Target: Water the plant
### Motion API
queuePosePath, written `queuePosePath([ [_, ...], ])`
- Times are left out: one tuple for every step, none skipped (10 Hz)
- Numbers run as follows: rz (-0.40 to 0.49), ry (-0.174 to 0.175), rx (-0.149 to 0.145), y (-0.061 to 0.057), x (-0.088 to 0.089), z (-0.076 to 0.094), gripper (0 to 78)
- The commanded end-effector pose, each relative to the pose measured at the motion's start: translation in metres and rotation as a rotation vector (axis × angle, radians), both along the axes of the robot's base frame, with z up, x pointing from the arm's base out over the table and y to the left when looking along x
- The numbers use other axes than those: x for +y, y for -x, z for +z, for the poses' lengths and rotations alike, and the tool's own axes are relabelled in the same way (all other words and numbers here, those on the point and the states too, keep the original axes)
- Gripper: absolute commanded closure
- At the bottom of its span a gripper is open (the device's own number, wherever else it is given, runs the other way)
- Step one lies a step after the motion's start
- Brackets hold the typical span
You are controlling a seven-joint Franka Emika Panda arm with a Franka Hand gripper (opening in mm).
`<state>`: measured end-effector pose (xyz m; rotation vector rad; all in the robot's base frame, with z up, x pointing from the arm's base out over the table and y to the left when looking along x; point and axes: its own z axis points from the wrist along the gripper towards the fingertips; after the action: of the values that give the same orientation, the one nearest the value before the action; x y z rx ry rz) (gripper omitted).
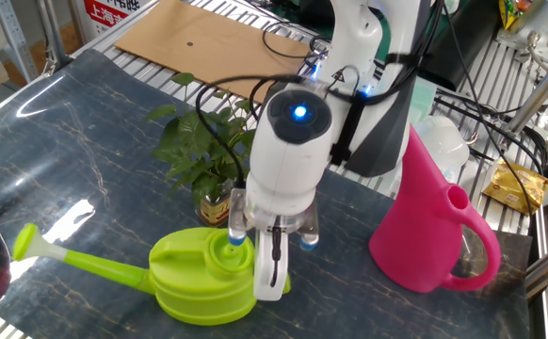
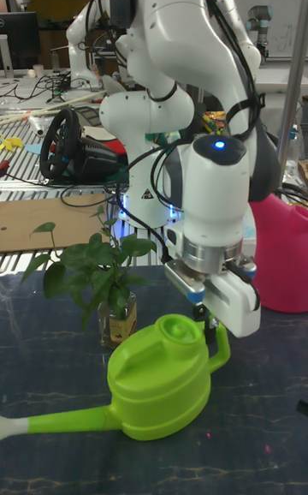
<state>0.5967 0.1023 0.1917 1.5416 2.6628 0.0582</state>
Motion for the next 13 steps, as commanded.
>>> queuePosePath([
  [-0.029, 0.002, -0.016, 0.002, 0.01, 0.021, 76.2],
  [-0.033, 0.004, -0.022, 0.005, 0.016, 0.028, 76.2],
  [-0.033, 0.004, -0.023, 0.006, 0.018, 0.033, 76.2],
  [-0.033, 0.004, -0.023, 0.007, 0.019, 0.035, 76.2],
  [-0.023, -0.006, -0.023, 0.009, 0.02, 0.044, 76.2],
  [-0.021, -0.01, -0.023, 0.009, 0.021, 0.047, 76.2],
  [-0.02, -0.012, -0.029, 0.013, 0.024, 0.057, 76.2],
  [-0.024, -0.012, -0.029, 0.016, 0.028, 0.064, 76.2],
  [-0.027, -0.011, -0.029, 0.02, 0.032, 0.07, 76.2],
  [-0.029, -0.01, -0.029, 0.023, 0.036, 0.077, 76.2],
  [-0.03, -0.01, -0.028, 0.027, 0.038, 0.083, 76.2],
  [-0.04, -0.011, -0.029, 0.029, 0.041, 0.086, 76.2],
  [-0.056, -0.011, -0.029, 0.032, 0.045, 0.088, 76.2],
])
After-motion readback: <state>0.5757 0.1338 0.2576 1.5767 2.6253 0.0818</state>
